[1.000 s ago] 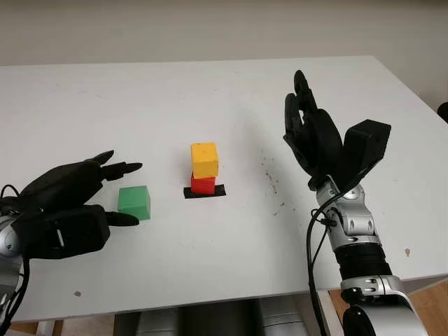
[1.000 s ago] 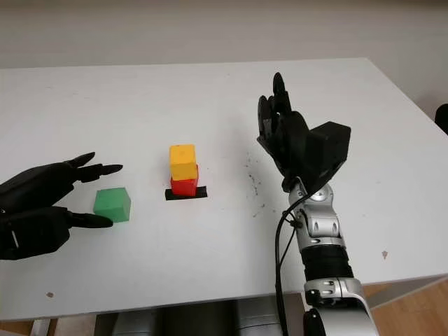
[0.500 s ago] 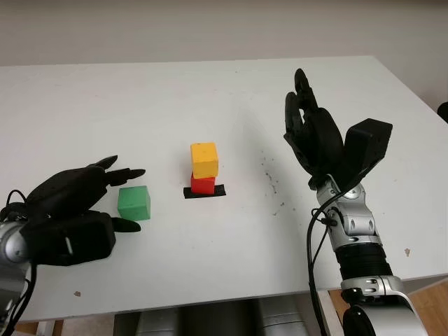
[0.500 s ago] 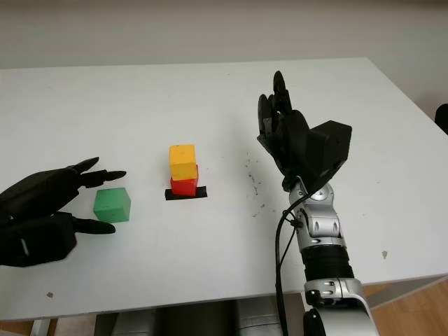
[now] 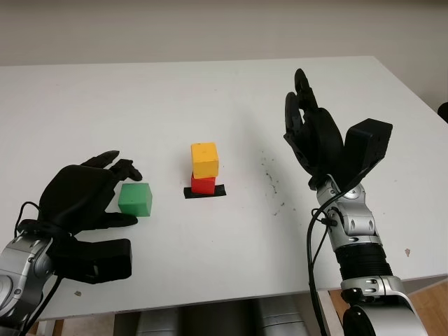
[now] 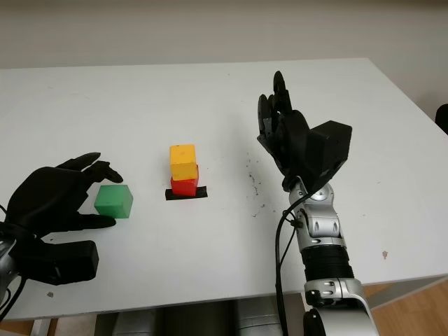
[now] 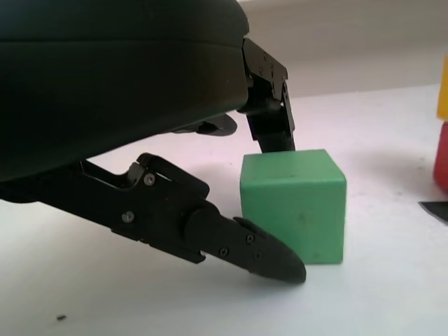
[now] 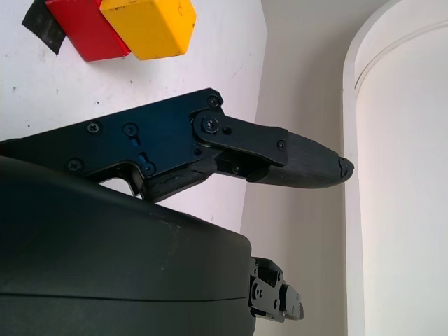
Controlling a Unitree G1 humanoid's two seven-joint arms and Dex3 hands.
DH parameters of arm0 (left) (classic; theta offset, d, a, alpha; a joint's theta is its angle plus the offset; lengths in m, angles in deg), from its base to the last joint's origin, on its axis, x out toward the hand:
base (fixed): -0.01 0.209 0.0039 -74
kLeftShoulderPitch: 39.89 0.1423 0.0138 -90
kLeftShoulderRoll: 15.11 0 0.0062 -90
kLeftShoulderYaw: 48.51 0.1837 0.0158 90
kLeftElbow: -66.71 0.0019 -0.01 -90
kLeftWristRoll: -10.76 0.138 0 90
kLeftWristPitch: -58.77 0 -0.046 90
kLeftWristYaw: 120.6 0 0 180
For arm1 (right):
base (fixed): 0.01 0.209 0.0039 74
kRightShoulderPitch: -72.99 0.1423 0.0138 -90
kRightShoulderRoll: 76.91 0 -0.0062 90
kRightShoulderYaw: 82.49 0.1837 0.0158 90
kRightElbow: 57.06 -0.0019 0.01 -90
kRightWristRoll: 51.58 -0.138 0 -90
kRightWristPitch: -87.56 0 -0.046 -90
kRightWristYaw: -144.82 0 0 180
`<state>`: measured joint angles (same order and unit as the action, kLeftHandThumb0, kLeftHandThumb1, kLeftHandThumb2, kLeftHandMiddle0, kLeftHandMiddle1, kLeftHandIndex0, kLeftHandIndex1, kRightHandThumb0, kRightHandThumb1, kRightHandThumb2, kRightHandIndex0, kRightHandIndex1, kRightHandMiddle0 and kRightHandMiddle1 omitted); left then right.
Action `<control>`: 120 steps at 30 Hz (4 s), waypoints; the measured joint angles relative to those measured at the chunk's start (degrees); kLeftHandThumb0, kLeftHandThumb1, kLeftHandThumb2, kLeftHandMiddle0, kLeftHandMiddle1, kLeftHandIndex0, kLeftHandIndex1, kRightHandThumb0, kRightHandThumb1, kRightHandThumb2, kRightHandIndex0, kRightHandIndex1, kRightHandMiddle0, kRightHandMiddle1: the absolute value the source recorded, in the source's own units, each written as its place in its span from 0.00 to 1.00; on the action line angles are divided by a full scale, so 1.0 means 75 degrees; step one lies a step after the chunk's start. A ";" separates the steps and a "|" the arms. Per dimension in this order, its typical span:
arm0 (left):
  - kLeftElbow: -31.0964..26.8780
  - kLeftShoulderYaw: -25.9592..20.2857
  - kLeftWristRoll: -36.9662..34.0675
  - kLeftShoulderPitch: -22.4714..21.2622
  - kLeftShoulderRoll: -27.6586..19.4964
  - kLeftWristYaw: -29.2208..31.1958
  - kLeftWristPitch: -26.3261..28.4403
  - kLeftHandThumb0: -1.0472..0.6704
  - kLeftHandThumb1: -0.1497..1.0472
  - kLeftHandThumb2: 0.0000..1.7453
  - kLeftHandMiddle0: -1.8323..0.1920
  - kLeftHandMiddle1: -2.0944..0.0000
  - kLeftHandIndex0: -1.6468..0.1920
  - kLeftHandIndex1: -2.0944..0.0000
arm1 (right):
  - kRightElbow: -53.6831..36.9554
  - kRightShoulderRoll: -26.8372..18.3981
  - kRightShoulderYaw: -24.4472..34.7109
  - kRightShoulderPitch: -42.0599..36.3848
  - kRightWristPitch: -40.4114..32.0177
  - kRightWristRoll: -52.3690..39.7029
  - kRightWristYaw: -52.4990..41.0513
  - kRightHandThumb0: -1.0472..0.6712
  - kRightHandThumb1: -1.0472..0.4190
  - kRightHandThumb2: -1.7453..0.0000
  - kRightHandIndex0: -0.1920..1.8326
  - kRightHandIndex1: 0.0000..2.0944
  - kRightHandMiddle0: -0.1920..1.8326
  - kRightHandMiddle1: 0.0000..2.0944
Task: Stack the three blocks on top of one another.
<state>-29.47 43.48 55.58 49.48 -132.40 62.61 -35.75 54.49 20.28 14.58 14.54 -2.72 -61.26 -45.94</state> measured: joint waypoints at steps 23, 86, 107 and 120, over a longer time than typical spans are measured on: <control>0.0371 -0.1173 -0.4896 0.0122 0.1275 0.1431 -0.0247 0.42 1.00 0.13 0.74 0.94 0.88 0.24 | 0.0004 0.0000 0.0024 0.0001 -0.0065 -0.0023 0.0015 0.25 0.00 0.65 0.00 0.00 0.00 0.00; 0.0993 0.0304 -0.4451 -0.5030 0.1528 0.3329 0.2265 0.41 0.98 0.03 0.74 0.98 0.70 0.23 | -0.0058 0.0366 -0.0166 -0.0039 -0.0299 0.0157 0.0213 0.26 0.00 0.66 0.00 0.00 0.01 0.02; 0.1186 0.0564 -0.3982 -0.5029 0.1272 0.3627 0.2090 0.39 1.00 0.05 0.76 0.98 0.72 0.21 | -0.0058 0.0379 -0.0078 -0.0038 -0.0246 0.0063 0.0209 0.27 0.00 0.67 0.00 0.00 0.01 0.03; 0.0844 0.0644 -0.3355 -0.5048 0.1020 0.3843 0.2028 0.40 1.00 0.04 0.77 0.98 0.77 0.19 | -0.0059 0.0403 -0.0084 -0.0039 -0.0243 0.0096 0.0258 0.26 0.00 0.68 0.00 0.00 0.01 0.02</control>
<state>-23.14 48.31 30.41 11.62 -124.75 91.43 -20.54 54.05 23.30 13.95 14.25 -4.55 -60.54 -44.01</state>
